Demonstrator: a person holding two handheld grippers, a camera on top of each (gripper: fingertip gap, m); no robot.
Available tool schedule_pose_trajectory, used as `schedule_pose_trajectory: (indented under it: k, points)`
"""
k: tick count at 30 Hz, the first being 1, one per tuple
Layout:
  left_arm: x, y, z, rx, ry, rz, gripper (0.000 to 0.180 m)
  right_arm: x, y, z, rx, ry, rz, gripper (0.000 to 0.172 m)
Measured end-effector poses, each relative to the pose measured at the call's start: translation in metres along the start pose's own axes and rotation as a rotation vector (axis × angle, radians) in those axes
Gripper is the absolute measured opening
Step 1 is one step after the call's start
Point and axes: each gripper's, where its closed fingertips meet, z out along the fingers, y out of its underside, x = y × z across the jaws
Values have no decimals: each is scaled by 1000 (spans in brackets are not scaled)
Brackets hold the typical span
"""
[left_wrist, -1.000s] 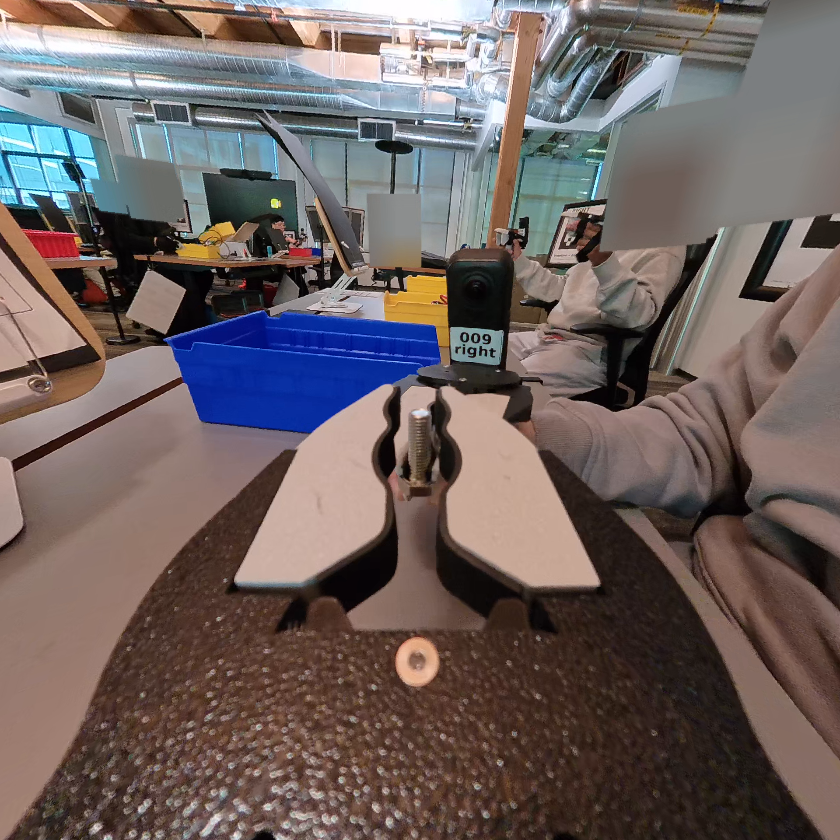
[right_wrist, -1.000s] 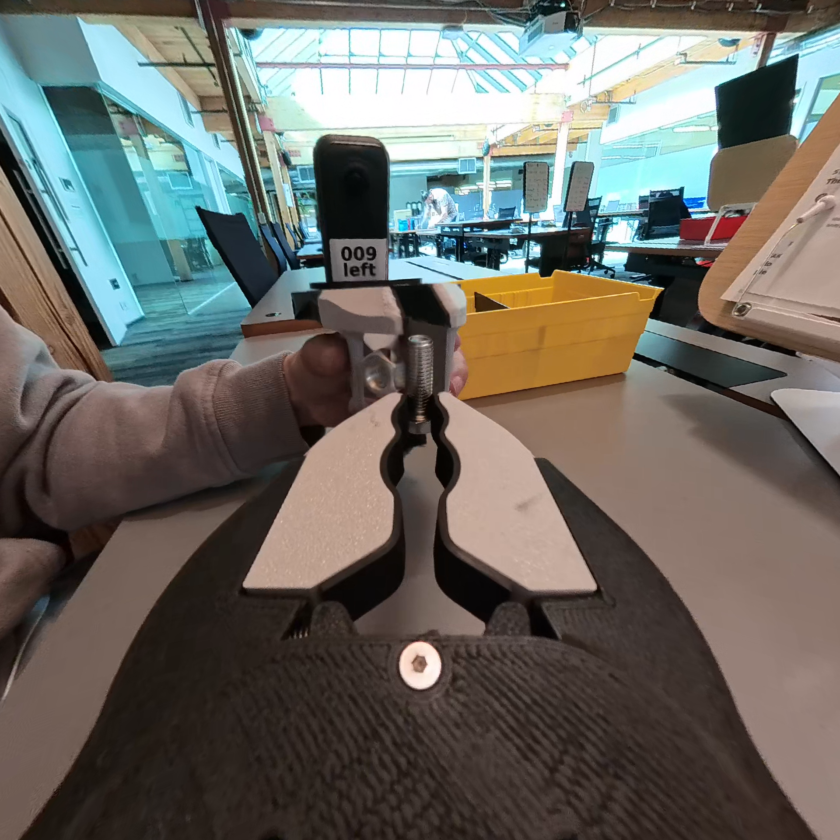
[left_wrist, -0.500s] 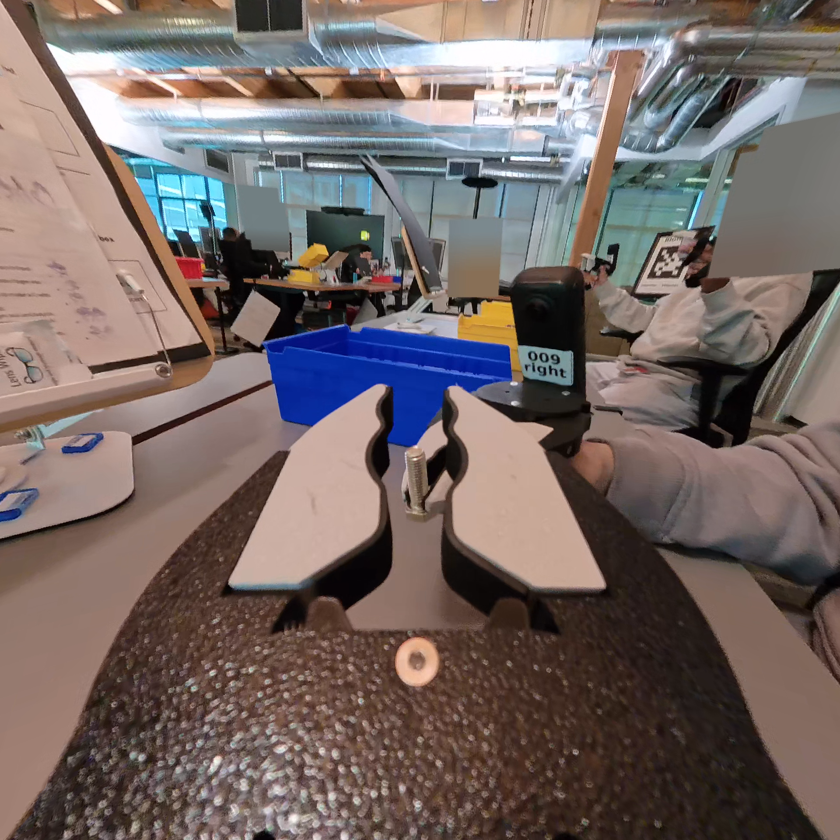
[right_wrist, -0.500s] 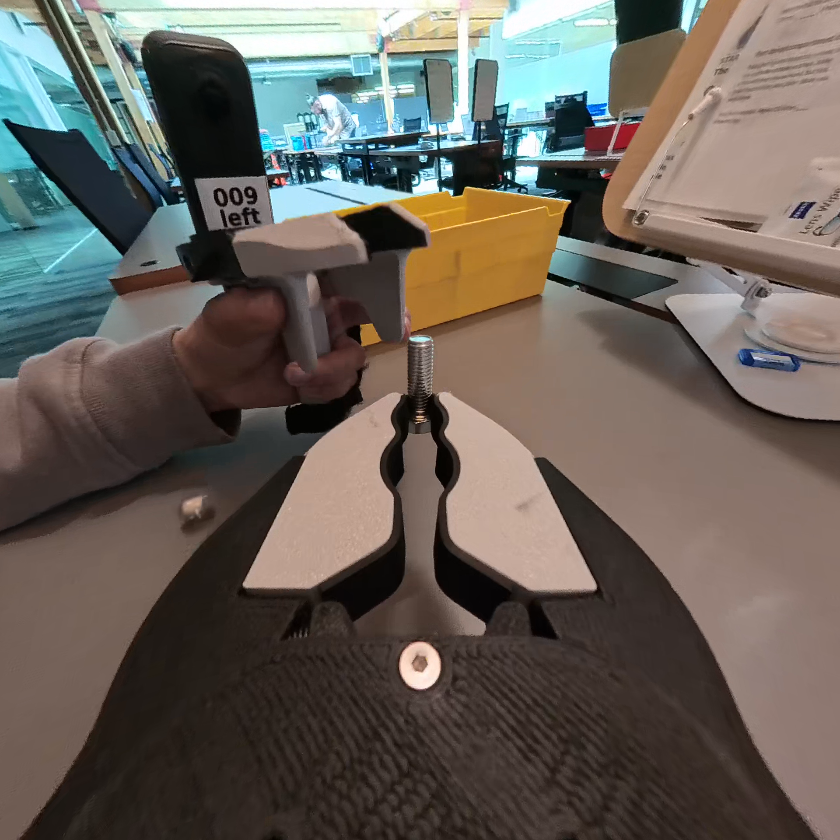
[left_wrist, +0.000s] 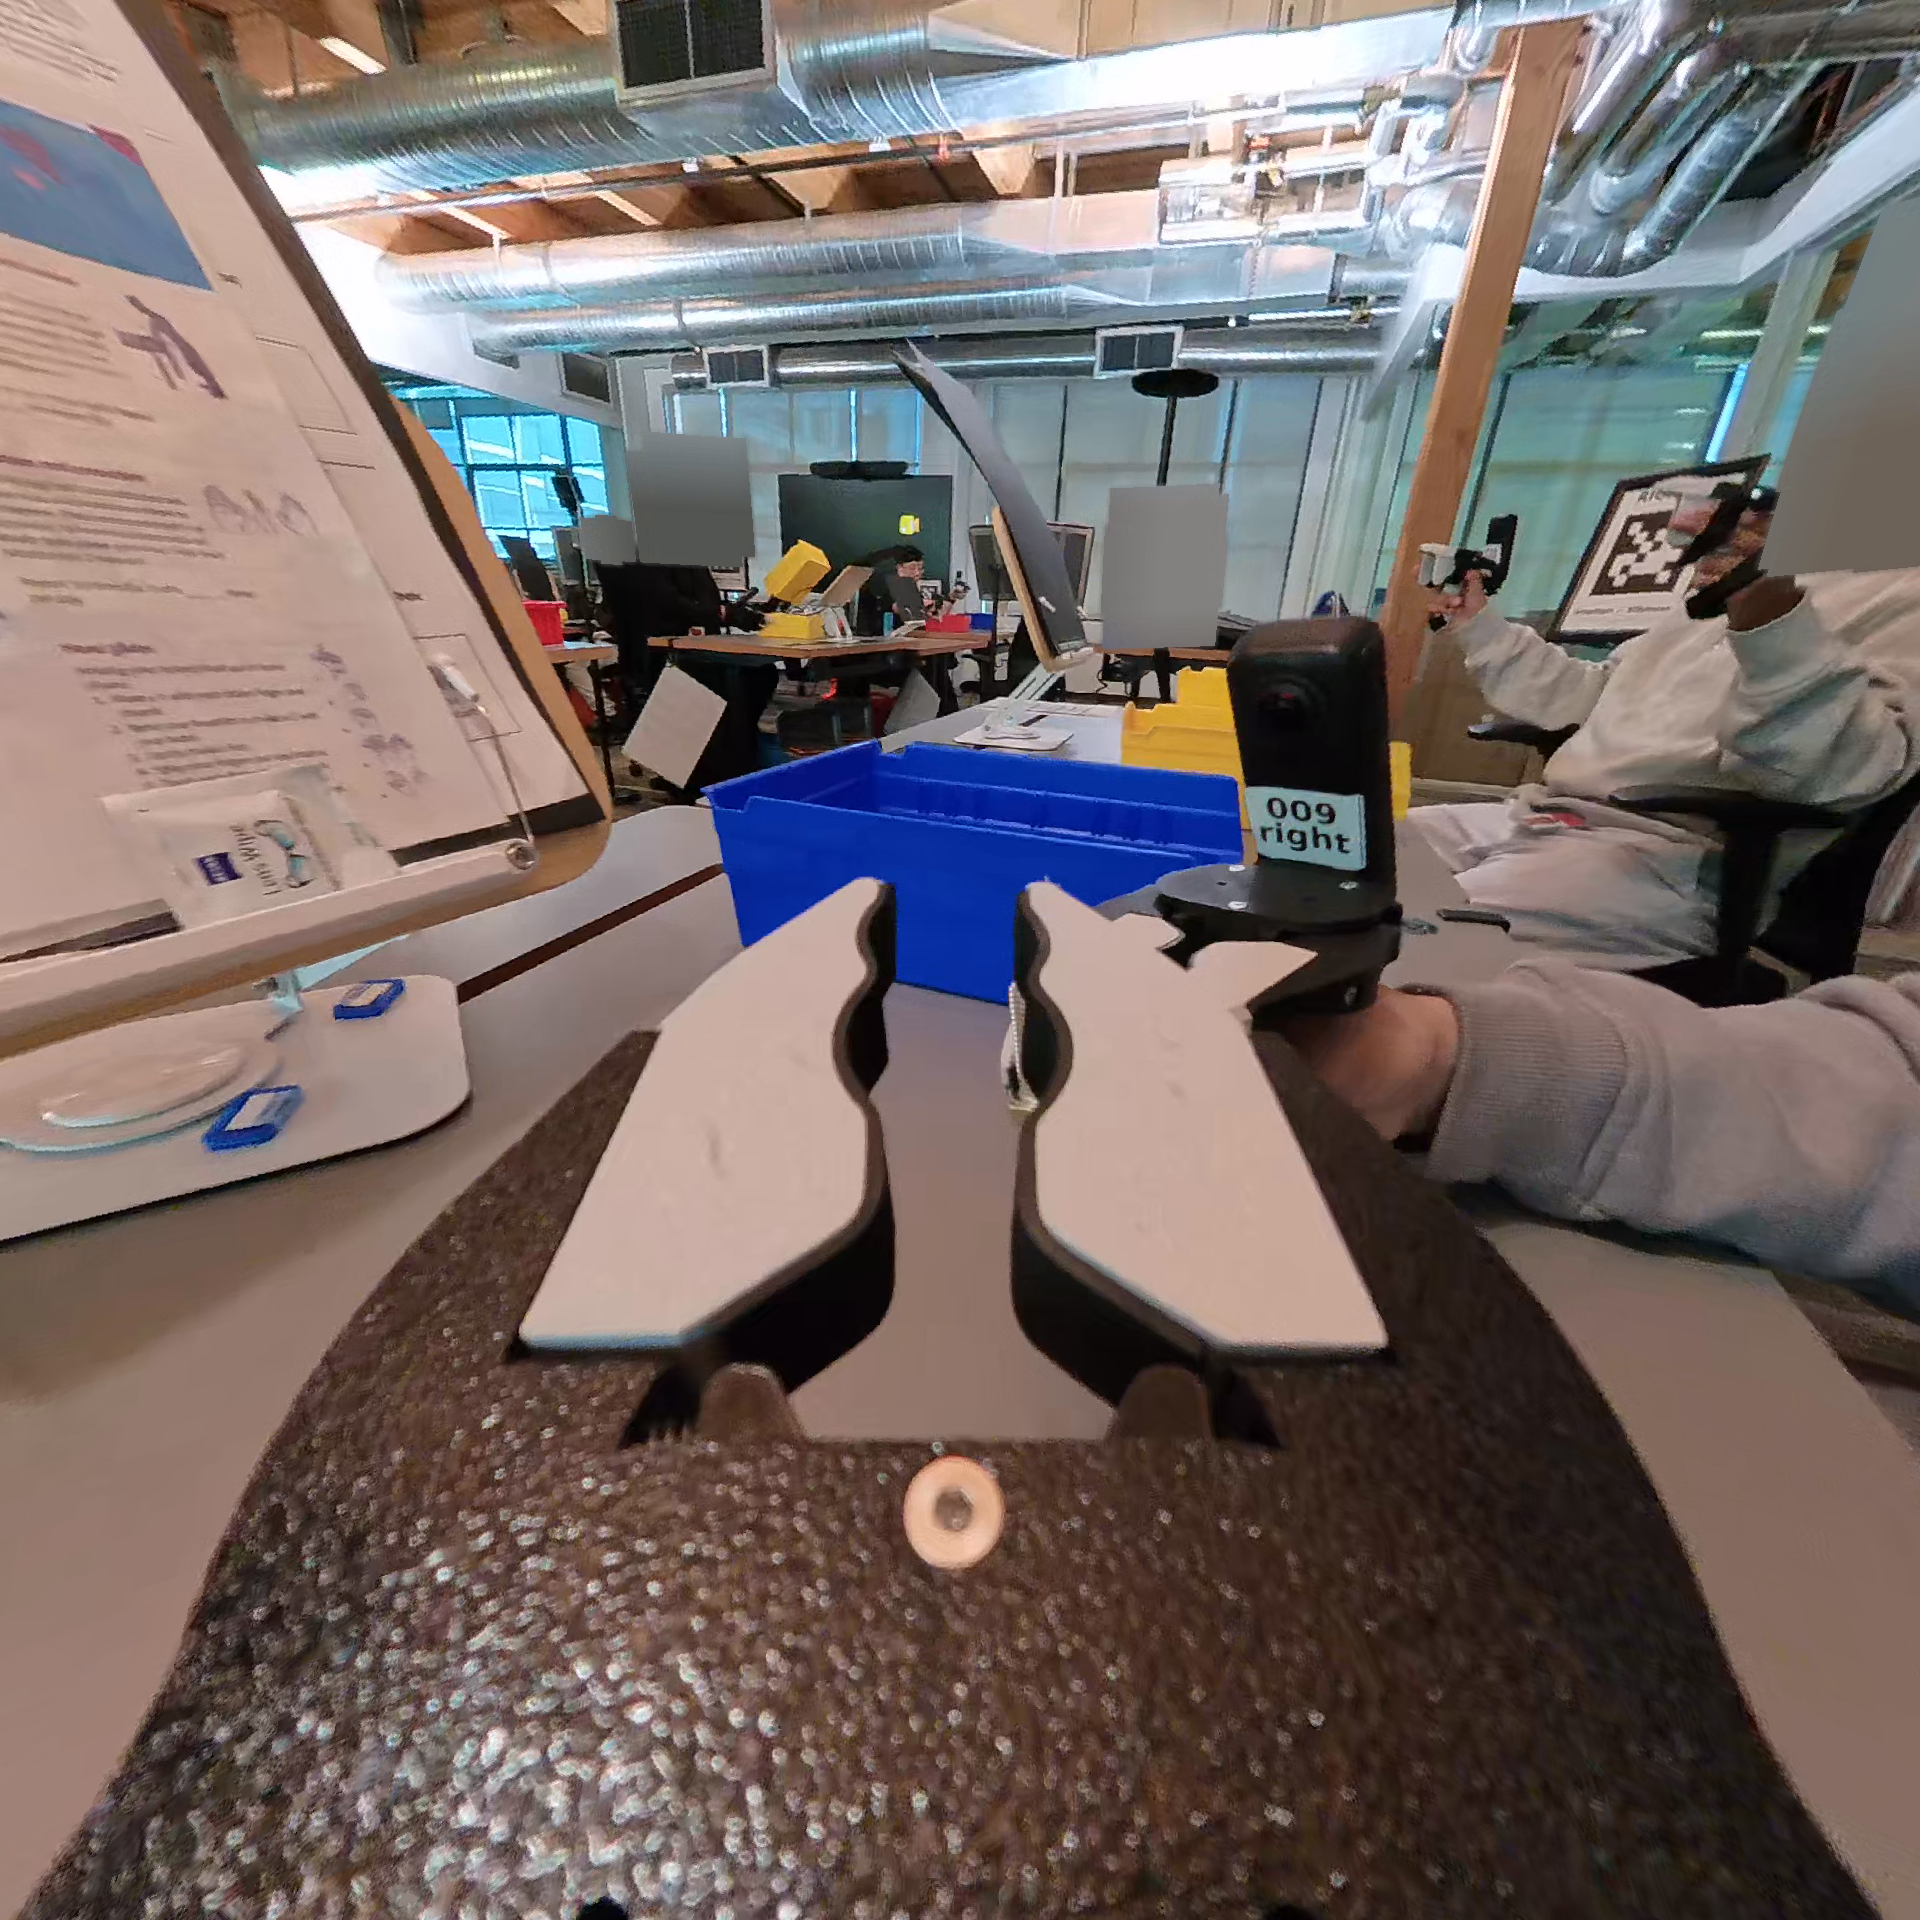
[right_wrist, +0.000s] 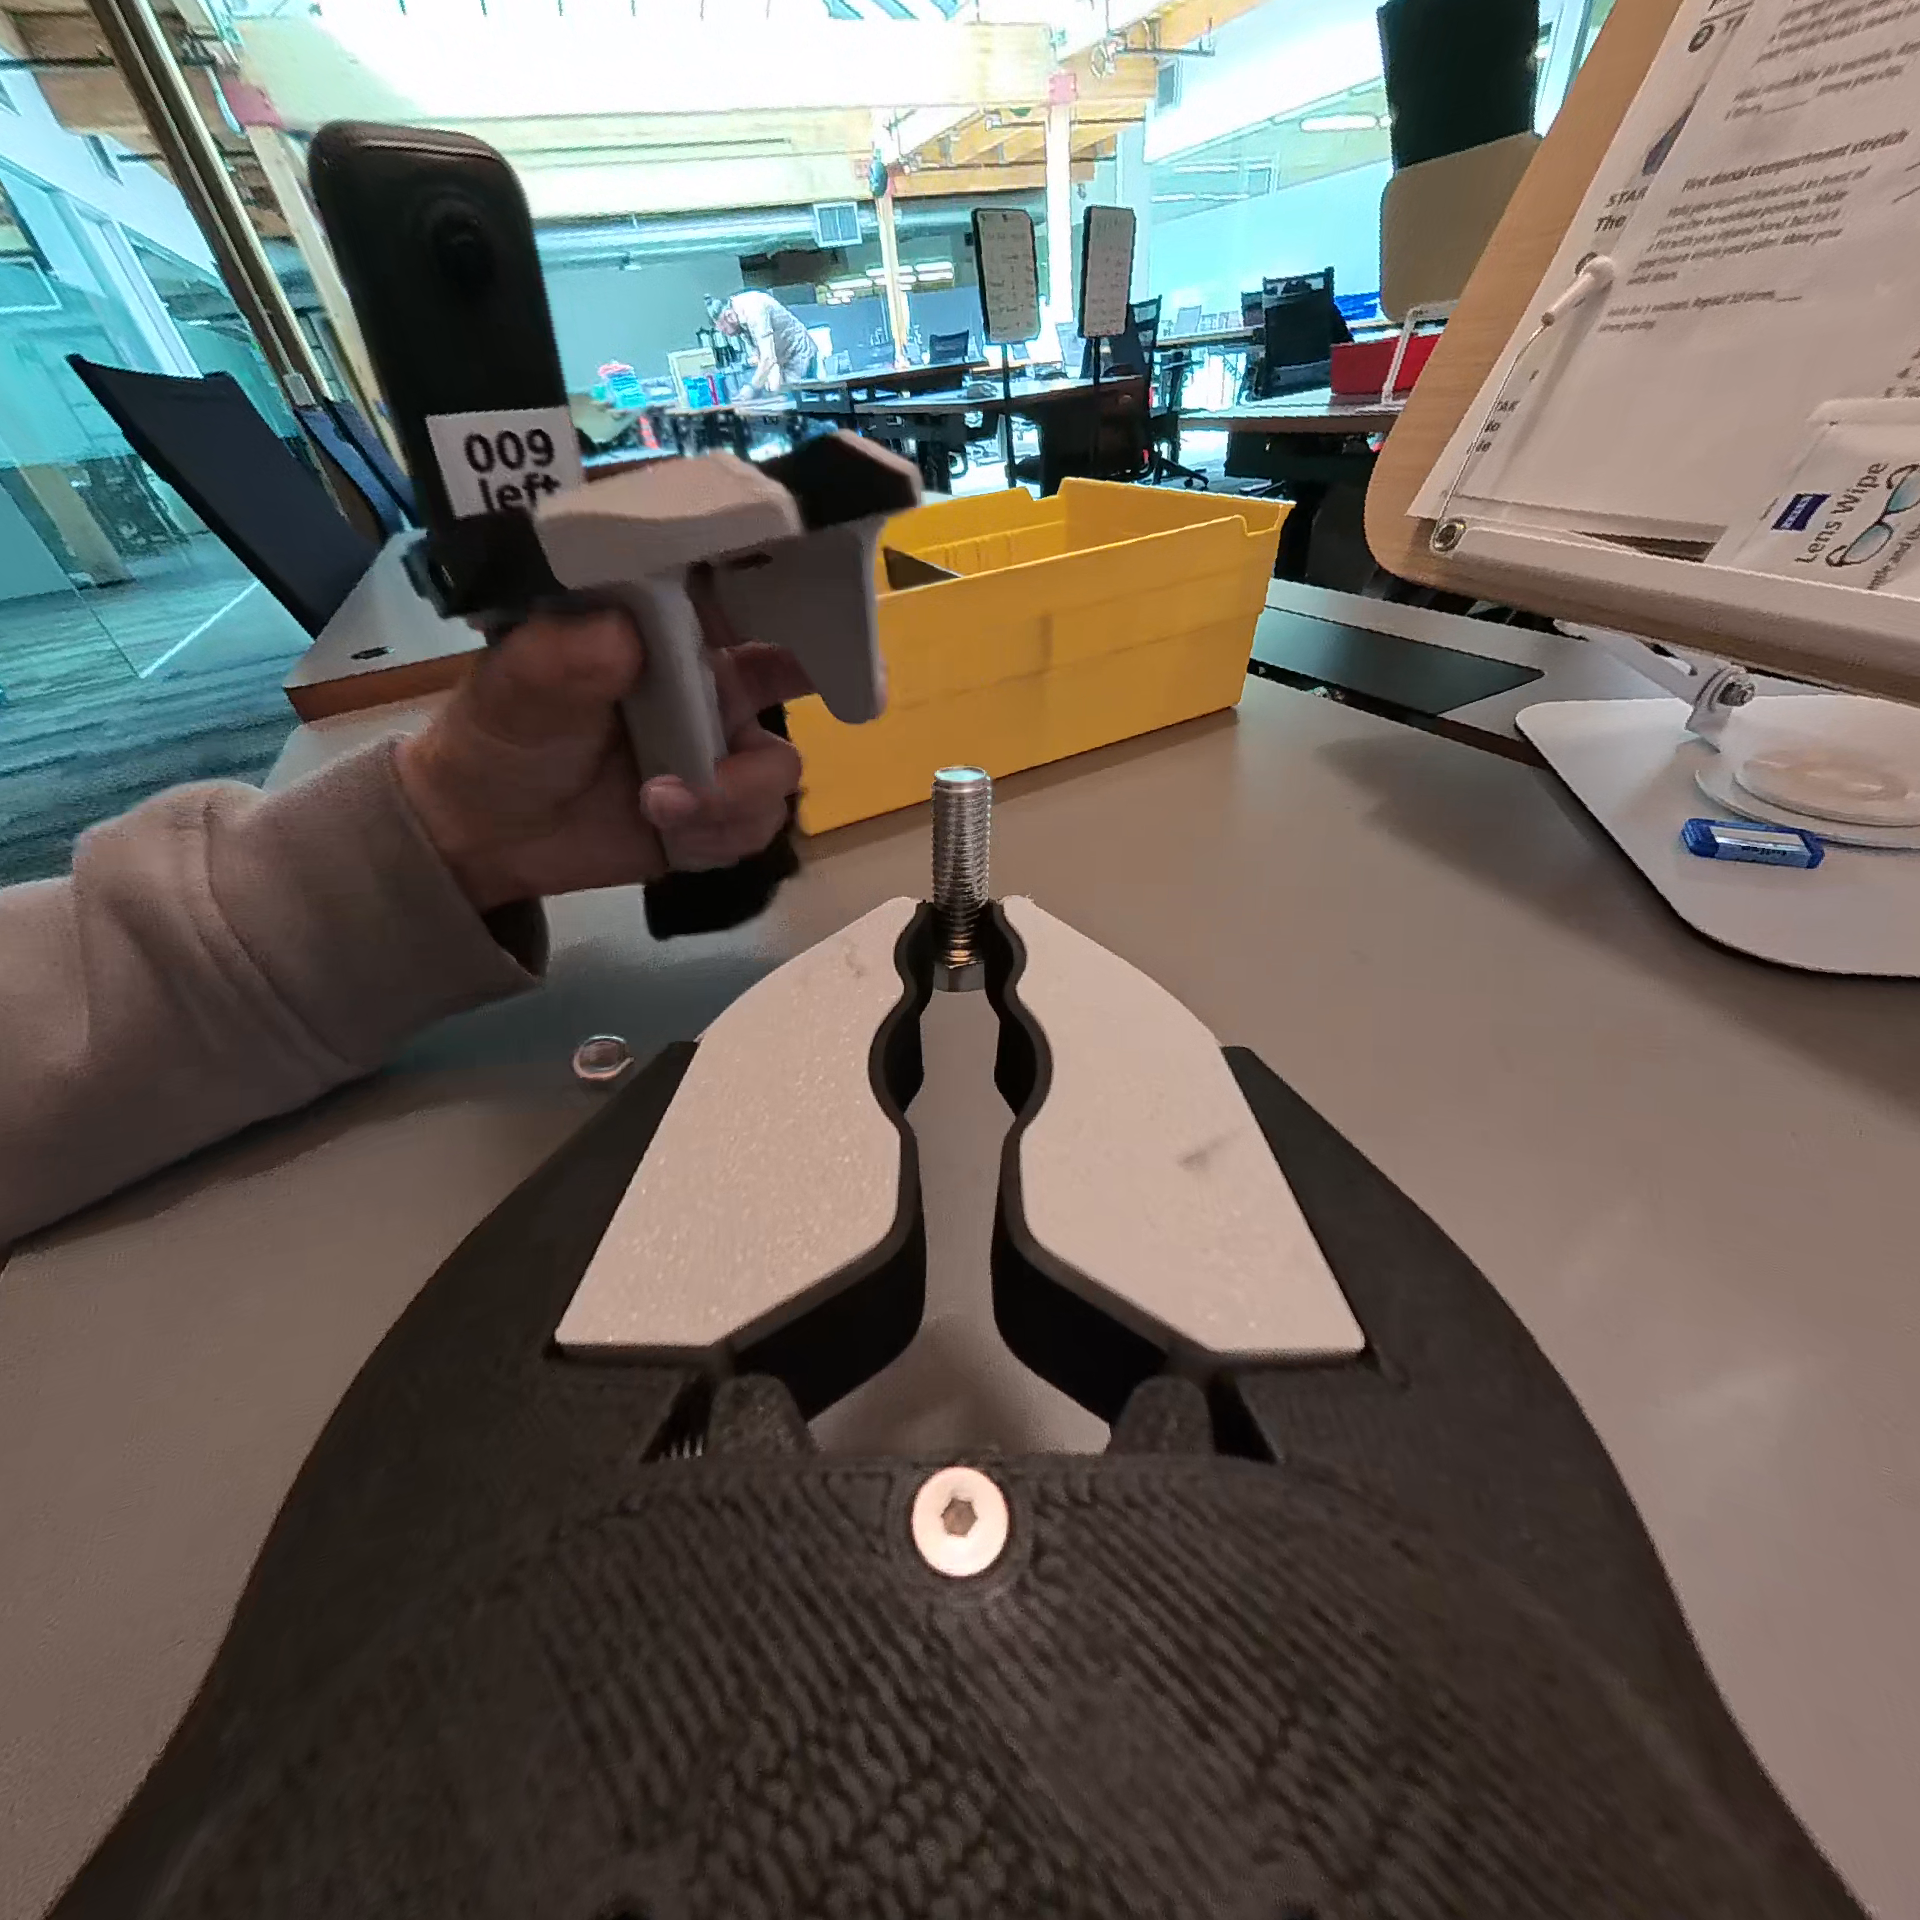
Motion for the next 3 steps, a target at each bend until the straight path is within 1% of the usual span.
schedule_pose_trajectory:
  k: [1, 3]
  points:
    - [0, -1, -7, -23, -21, -23, 21, 0, 0, 0, 4, 0, 0, 9]
    - [3, 12, -24, -157, -58, -92, 21, 3, -1, -2, 9, 15, -13, 9]
